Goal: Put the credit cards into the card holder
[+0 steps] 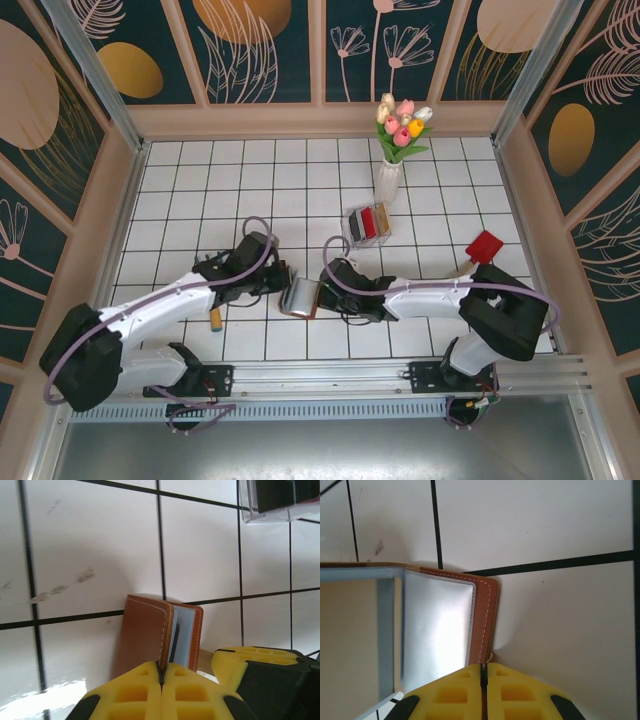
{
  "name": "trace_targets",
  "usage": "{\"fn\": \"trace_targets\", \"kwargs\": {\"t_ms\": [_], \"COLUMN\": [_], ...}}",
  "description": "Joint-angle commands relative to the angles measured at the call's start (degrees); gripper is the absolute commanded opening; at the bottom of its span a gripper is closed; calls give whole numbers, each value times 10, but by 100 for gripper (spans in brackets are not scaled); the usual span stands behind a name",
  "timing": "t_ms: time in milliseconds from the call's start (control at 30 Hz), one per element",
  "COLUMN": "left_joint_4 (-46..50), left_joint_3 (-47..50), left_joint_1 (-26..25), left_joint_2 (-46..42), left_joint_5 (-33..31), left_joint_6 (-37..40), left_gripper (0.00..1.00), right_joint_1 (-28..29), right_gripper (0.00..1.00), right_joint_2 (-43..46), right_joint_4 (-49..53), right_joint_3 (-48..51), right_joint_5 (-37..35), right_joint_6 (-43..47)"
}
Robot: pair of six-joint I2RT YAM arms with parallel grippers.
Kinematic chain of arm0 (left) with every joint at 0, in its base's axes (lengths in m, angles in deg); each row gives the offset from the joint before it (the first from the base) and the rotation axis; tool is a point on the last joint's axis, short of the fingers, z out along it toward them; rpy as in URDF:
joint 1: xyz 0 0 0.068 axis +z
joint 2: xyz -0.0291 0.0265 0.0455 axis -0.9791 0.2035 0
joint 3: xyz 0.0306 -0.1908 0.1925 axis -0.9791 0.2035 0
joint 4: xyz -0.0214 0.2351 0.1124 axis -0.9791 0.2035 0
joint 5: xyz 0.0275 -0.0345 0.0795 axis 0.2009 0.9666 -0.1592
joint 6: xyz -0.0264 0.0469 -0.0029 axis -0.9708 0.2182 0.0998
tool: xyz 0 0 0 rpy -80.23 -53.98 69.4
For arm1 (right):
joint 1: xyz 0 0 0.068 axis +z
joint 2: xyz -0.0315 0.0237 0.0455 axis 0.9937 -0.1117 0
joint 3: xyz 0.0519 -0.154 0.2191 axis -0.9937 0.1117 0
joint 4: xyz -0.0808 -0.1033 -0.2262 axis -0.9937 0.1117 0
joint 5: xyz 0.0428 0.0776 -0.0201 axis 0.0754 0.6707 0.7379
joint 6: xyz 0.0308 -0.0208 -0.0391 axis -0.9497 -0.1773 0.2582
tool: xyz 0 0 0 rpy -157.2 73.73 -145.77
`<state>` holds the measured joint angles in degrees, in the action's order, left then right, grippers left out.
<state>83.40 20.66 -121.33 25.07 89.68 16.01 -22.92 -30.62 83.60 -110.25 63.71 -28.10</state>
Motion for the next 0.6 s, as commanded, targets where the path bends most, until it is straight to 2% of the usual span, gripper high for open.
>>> {"fn": "trace_targets", "kwargs": {"t_ms": [0,100,167,233,367,433,500,567], "left_joint_4": [9,-42,-89,-128,-181,-209,-220,-220], "left_joint_3": [-29,-33,-26,-20,-18,-13,-13,-10], "left_joint_1": [-30,-42,-42,-43,-44,-44,-44,-44], "left_joint_2": [34,58,77,103,154,176,182,158], "left_joint_5": [-28,11,53,88,136,160,166,141], "left_joint_6": [-4,-16,-28,-37,-47,-58,-64,-64], "left_gripper": [10,17,26,29,40,41,40,46], "right_joint_1": [-12,-21,-28,-35,-52,-64,-72,-78], "right_gripper": [4,4,4,5,5,5,5,5], "right_joint_2": [28,43,51,59,75,79,84,95], "right_joint_4": [-84,-85,-87,-82,-66,-62,-51,-34], "right_joint_3": [28,43,53,61,74,79,79,78], "right_joint_5": [22,21,25,25,26,27,27,27], "right_joint_6": [-23,-23,-22,-23,-17,-11,-4,5]}}
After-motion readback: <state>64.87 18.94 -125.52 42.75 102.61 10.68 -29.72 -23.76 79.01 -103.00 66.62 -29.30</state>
